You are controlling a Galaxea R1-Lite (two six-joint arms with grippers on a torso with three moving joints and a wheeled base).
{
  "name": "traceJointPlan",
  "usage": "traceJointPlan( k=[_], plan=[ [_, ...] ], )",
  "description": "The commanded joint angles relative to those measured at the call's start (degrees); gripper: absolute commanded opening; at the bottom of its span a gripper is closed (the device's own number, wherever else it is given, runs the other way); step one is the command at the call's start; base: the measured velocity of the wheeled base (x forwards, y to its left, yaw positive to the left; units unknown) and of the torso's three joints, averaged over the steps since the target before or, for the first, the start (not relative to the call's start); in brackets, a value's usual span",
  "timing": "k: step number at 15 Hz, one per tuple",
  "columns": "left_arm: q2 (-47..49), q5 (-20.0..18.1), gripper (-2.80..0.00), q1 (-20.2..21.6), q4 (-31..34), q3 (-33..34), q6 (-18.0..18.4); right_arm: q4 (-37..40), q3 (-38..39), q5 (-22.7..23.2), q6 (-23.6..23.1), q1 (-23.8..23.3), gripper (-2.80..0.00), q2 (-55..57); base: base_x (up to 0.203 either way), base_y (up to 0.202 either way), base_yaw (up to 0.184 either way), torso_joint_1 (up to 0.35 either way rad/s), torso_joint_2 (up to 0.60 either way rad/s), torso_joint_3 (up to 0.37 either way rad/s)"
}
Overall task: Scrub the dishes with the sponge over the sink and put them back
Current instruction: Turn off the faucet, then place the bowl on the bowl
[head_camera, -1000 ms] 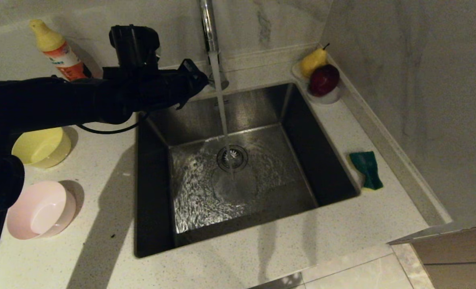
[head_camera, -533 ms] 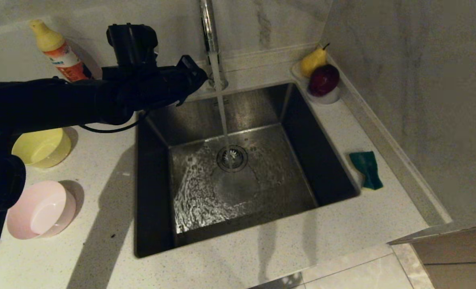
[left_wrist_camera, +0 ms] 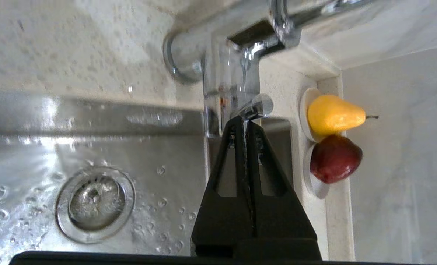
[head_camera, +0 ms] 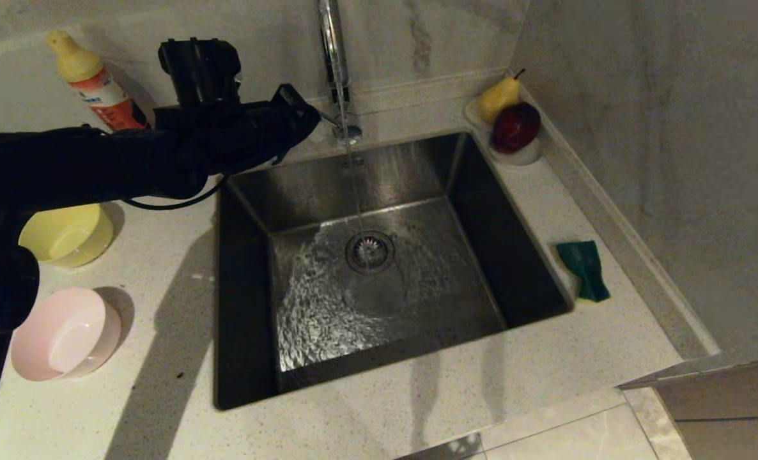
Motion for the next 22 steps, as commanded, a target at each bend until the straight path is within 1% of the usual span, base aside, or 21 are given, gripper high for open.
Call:
traceJointPlan(
  k=[1, 6, 9, 11, 13, 14, 16, 17, 18, 19, 21, 22],
  plan=[
    [0.22, -0.12, -2.80, 0.93, -0.82, 0.01, -0.11, 0.00, 0.01, 0.03, -0.05, 0.02, -2.80, -0.10, 0.000, 0.000, 0.000, 0.000, 0.00, 0.000],
    [-0.15, -0.21, -2.80, 1.28, -0.90, -0.08, 0.07, 0.00, 0.01, 0.03, -0.05, 0.02, -2.80, -0.10, 0.000, 0.000, 0.000, 0.000, 0.00, 0.000],
    [-2.32, -0.42, -2.80, 1.27, 1.25, 0.55, -0.18, 0.00, 0.01, 0.03, -0.19, 0.02, -2.80, -0.10, 0.000, 0.000, 0.000, 0.000, 0.00, 0.000],
    [-7.34, -0.60, -2.80, 1.22, 2.98, 2.67, -0.48, 0.00, 0.01, 0.03, -0.05, 0.02, -2.80, -0.10, 0.000, 0.000, 0.000, 0.000, 0.00, 0.000],
    [-13.35, -0.53, -2.80, 1.20, 3.87, 8.40, -0.55, 0.00, 0.01, 0.03, -0.05, 0.02, -2.80, -0.10, 0.000, 0.000, 0.000, 0.000, 0.00, 0.000],
    [-16.98, -0.48, -2.80, 1.20, 5.38, 10.73, 0.09, 0.00, 0.01, 0.03, -0.05, 0.02, -2.80, -0.10, 0.000, 0.000, 0.000, 0.000, 0.00, 0.000],
    [-25.16, -0.06, -2.80, 1.20, 11.28, 14.61, 3.02, 0.00, 0.01, 0.03, -0.05, 0.02, -2.80, -0.10, 0.000, 0.000, 0.000, 0.000, 0.00, 0.000],
    [-28.92, 1.42, -2.80, 1.20, 13.64, 16.10, 4.45, 0.00, 0.01, 0.03, -0.05, 0.02, -2.80, -0.10, 0.000, 0.000, 0.000, 0.000, 0.00, 0.000],
    [-32.87, 5.10, -2.80, 1.20, 15.94, 17.79, 7.12, 0.00, 0.01, 0.03, -0.17, 0.02, -2.80, -0.10, 0.000, 0.000, 0.000, 0.000, 0.00, 0.000],
    [-36.78, 9.77, -2.80, 1.20, 18.02, 19.85, 11.37, 0.00, 0.01, 0.03, -0.05, 0.02, -2.80, -0.10, 0.000, 0.000, 0.000, 0.000, 0.00, 0.000],
    [-45.14, 18.80, -2.80, 1.20, 20.89, 25.39, 21.27, 0.00, 0.01, 0.03, -0.11, 0.02, -2.80, -0.10, 0.000, 0.000, 0.000, 0.000, 0.00, 0.000],
    [-49.16, 24.91, -2.80, 1.20, 22.35, 28.01, 25.86, 0.00, 0.01, 0.03, -0.05, 0.02, -2.80, -0.10, 0.000, 0.000, 0.000, 0.000, 0.00, 0.000]
  ],
)
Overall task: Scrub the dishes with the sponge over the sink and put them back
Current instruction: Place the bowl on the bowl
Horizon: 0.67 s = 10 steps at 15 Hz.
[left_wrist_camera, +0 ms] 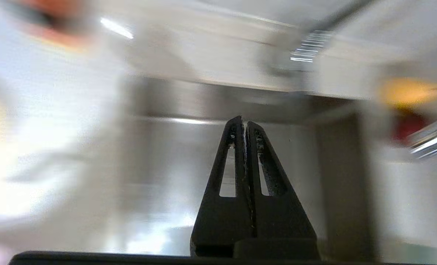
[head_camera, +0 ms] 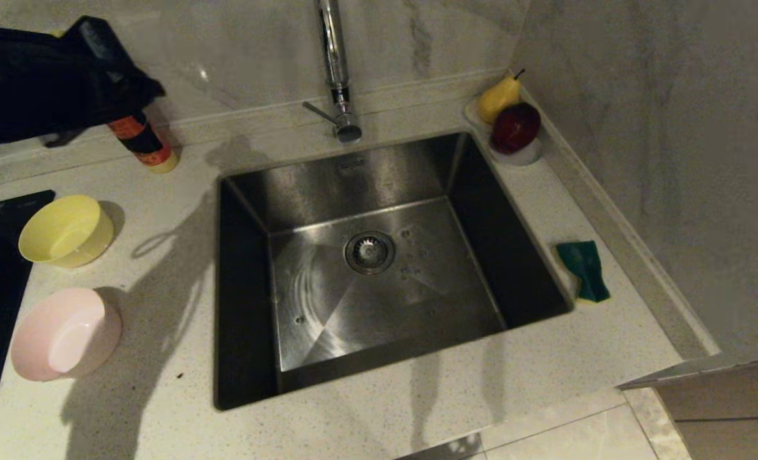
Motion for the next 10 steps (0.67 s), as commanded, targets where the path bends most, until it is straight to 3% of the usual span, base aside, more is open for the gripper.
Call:
traceJointPlan(
  k=[1, 3, 5, 8, 10],
  plan=[
    [-13.93, 14.17, -2.80, 0.06, 3.49, 6.01, 10.45, -0.01, 0.01, 0.03, -0.15, 0.02, -2.80, -0.10, 0.000, 0.000, 0.000, 0.000, 0.00, 0.000],
    [-18.94, 23.31, -2.80, 2.08, 13.10, 8.69, 14.38, -0.01, 0.01, 0.03, 0.02, 0.02, -2.80, -0.10, 0.000, 0.000, 0.000, 0.000, 0.00, 0.000],
    [-20.12, 24.82, -2.80, 7.65, 18.49, 9.81, 14.77, -0.01, 0.01, 0.03, 0.03, 0.02, -2.80, -0.10, 0.000, 0.000, 0.000, 0.000, 0.00, 0.000],
    [-16.51, 23.82, -2.80, 18.47, 20.78, 12.37, 13.07, -0.01, 0.01, 0.03, 0.03, 0.02, -2.80, -0.10, 0.000, 0.000, 0.000, 0.000, 0.00, 0.000],
    [-12.93, 17.23, -2.80, 23.45, 21.57, 12.99, 9.00, -0.01, 0.01, 0.03, 0.03, 0.02, -2.80, -0.10, 0.000, 0.000, 0.000, 0.000, 0.00, 0.000]
  ],
)
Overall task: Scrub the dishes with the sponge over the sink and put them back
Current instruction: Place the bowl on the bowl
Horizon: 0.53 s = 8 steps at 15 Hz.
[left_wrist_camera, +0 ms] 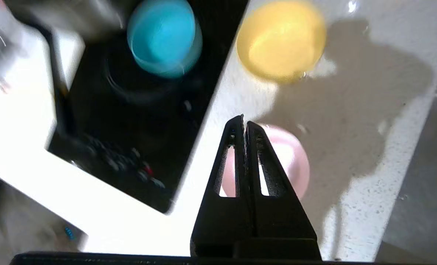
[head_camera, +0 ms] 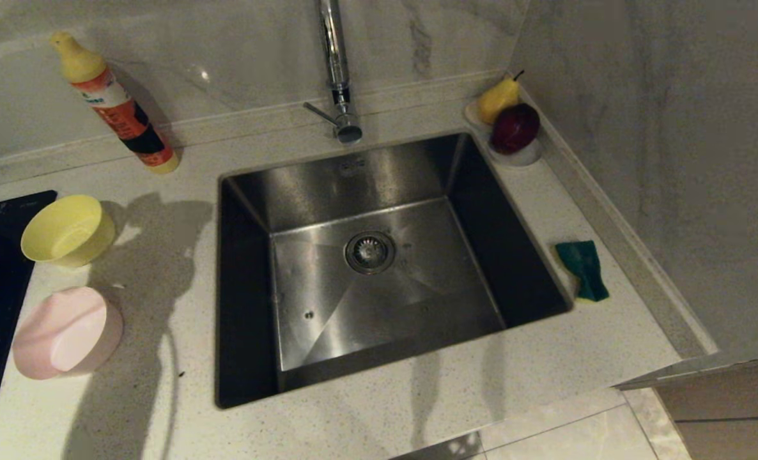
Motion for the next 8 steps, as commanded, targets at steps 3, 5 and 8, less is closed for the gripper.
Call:
traceJointPlan(
  k=[3, 5, 8],
  plan=[
    [9.54, -9.30, -2.80, 8.04, 0.34, 0.60, -8.50, -0.01, 0.01, 0.04, -0.05, 0.02, -2.80, -0.10, 0.000, 0.000, 0.000, 0.000, 0.00, 0.000],
    [13.59, -12.77, -2.80, 11.49, -0.12, 0.04, -11.24, -0.01, 0.01, 0.04, -0.05, 0.02, -2.80, -0.10, 0.000, 0.000, 0.000, 0.000, 0.00, 0.000],
    [19.48, -14.74, -2.80, 16.07, -1.49, -3.49, -14.26, -0.01, 0.01, 0.04, -0.09, 0.02, -2.80, -0.10, 0.000, 0.000, 0.000, 0.000, 0.00, 0.000]
  ],
)
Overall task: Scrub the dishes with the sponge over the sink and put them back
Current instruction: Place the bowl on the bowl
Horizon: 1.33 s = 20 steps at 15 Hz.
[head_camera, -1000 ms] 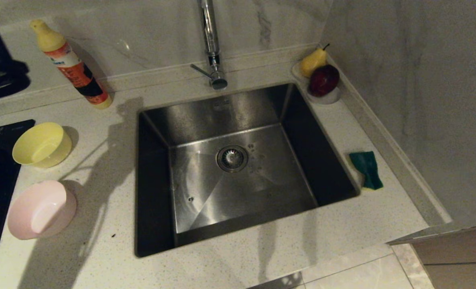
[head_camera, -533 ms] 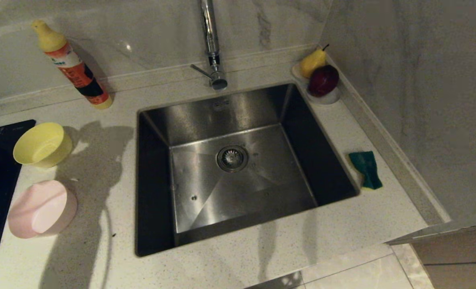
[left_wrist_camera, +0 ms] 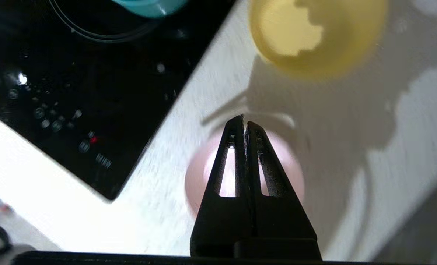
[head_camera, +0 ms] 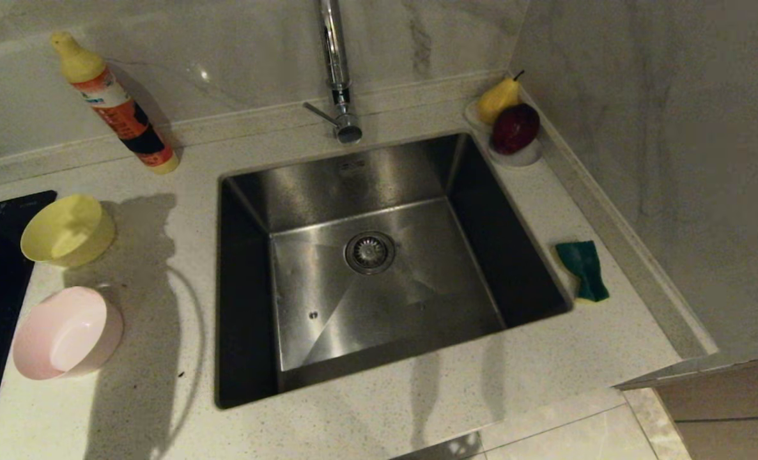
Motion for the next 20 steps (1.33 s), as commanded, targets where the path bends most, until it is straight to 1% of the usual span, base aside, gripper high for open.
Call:
traceJointPlan(
  k=[1, 3, 4, 5, 6, 7, 8, 9, 10, 11, 13, 14, 18, 20],
  plan=[
    [6.24, -0.82, -2.80, 3.12, -0.25, -2.87, -0.97, 0.01, 0.01, 0.03, 0.03, 0.02, -2.80, -0.10, 0.000, 0.000, 0.000, 0.000, 0.00, 0.000],
    [9.70, -1.21, -2.80, 5.06, -0.12, -5.36, -1.68, 0.01, 0.01, 0.03, 0.01, 0.02, -2.80, -0.10, 0.000, 0.000, 0.000, 0.000, 0.00, 0.000],
    [11.74, -1.68, -2.22, 6.31, 0.35, -7.07, -2.73, 0.01, 0.01, 0.03, 0.03, 0.02, -2.80, -0.10, 0.000, 0.000, 0.000, 0.000, 0.00, 0.000],
    [13.19, -2.92, 0.00, 7.53, 0.69, -8.20, -3.48, 0.01, 0.01, 0.03, 0.03, 0.02, -2.80, -0.10, 0.000, 0.000, 0.000, 0.000, 0.00, 0.000],
    [13.86, -5.07, 0.00, 8.80, 0.70, -8.83, -3.72, 0.01, 0.01, 0.03, 0.03, 0.02, -2.80, -0.10, 0.000, 0.000, 0.000, 0.000, 0.00, 0.000],
    [14.15, -7.45, 0.00, 9.14, 0.46, -9.32, -3.76, 0.01, 0.01, 0.03, 0.03, 0.02, -2.80, -0.10, 0.000, 0.000, 0.000, 0.000, 0.00, 0.000],
    [14.22, -8.79, 0.00, 9.38, 0.43, -9.72, -3.81, 0.01, 0.01, 0.03, -0.13, 0.02, -2.80, -0.10, 0.000, 0.000, 0.000, 0.000, 0.00, 0.000],
    [14.56, -11.08, 0.00, 9.53, 0.33, -10.14, -3.90, 0.01, 0.01, 0.03, 0.03, 0.02, -2.80, -0.10, 0.000, 0.000, 0.000, 0.000, 0.00, 0.000],
    [15.00, -12.26, 0.00, 9.56, 0.23, -10.21, -3.96, 0.01, 0.01, 0.03, 0.03, 0.02, -2.80, -0.10, 0.000, 0.000, 0.000, 0.000, 0.00, 0.000],
    [15.82, -13.07, 0.00, 9.64, 0.21, -10.32, -4.25, 0.01, 0.01, 0.03, 0.03, 0.02, -2.80, -0.10, 0.000, 0.000, 0.000, 0.000, 0.00, 0.000],
    [17.21, -14.15, 0.00, 9.80, 0.00, -10.63, -6.92, 0.01, 0.01, 0.03, 0.03, 0.02, -2.80, -0.10, 0.000, 0.000, 0.000, 0.000, 0.00, 0.000],
    [17.64, -14.67, 0.00, 9.87, -0.05, -10.69, -7.55, 0.01, 0.01, 0.03, -0.13, 0.02, -2.80, -0.10, 0.000, 0.000, 0.000, 0.000, 0.00, 0.000],
    [18.93, -15.51, 0.00, 11.11, -0.01, -10.33, -7.73, 0.01, 0.01, 0.03, 0.03, 0.02, -2.80, -0.10, 0.000, 0.000, 0.000, 0.000, 0.00, 0.000],
    [19.54, -17.05, 0.00, 12.11, 0.04, -9.94, -7.73, 0.01, 0.01, 0.03, 0.03, 0.02, -2.80, -0.10, 0.000, 0.000, 0.000, 0.000, 0.00, 0.000]
  ],
)
